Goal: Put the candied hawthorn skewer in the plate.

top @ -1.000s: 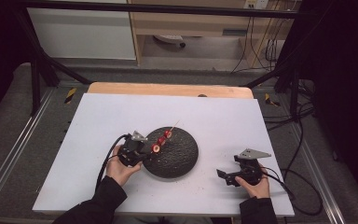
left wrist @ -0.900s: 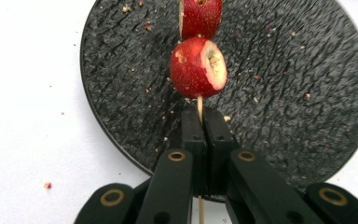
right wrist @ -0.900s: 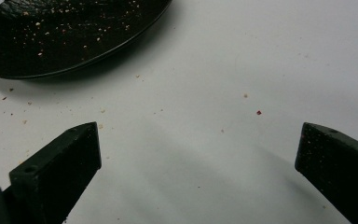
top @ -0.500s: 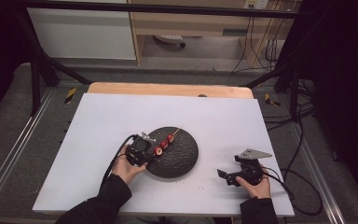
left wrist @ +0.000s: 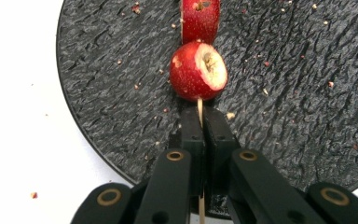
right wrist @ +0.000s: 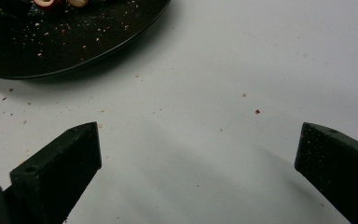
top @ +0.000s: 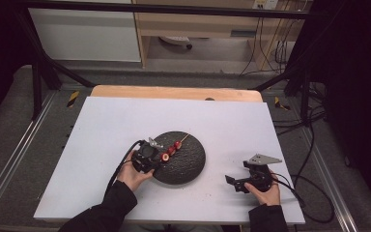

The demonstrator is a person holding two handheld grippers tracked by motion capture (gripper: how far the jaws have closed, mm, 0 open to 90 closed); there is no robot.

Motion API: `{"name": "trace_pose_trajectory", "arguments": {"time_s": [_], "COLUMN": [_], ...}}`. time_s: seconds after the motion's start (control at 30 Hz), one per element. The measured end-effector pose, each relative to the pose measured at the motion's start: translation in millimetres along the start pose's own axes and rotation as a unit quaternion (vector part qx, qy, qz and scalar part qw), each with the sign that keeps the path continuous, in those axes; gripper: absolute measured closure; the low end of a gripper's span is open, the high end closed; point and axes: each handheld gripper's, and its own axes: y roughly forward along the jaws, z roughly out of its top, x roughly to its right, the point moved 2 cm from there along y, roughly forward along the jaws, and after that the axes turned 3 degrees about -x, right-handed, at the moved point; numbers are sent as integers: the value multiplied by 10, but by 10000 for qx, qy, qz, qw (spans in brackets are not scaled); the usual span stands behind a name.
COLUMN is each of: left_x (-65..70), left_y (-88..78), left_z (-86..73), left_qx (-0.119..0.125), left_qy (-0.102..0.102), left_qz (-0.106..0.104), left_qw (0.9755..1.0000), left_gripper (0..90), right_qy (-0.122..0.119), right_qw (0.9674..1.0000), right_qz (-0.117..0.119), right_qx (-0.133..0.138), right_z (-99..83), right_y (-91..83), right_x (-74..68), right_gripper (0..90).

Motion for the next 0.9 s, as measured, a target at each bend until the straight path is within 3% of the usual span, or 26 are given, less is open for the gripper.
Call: {"name": "trace_pose_trajectory", "arguments": {"time_s": [0.17,0.37,0.5,0.7,0.8,0.9], "left_x": [-4,-57,-108,-267,-354,-434], "left_y": [-40,-189,-287,-430,-486,-517], "left_z": [-33,-100,-194,-393,-485,-583], "left_qx": [227,602,773,992,1057,1127], "left_qy": [77,162,238,307,227,179], "left_qz": [-78,-238,-453,-511,-556,-450], "left_qw": [9997,9978,9957,9933,9926,9924], "left_gripper": [764,537,401,247,169,115], "right_qy": [-7,19,19,31,34,28], "right_qw": [10000,10000,10000,10000,10000,10000], "right_qz": [-2,-6,-18,-8,-7,-9], "right_qx": [7,16,6,10,10,6], "right_z": [0,1,0,0,1,1], "right_y": [-2,-4,0,-3,-3,-4], "right_x": [1,-1,2,0,0,2], "right_gripper": [10,9,8,6,6,6]}}
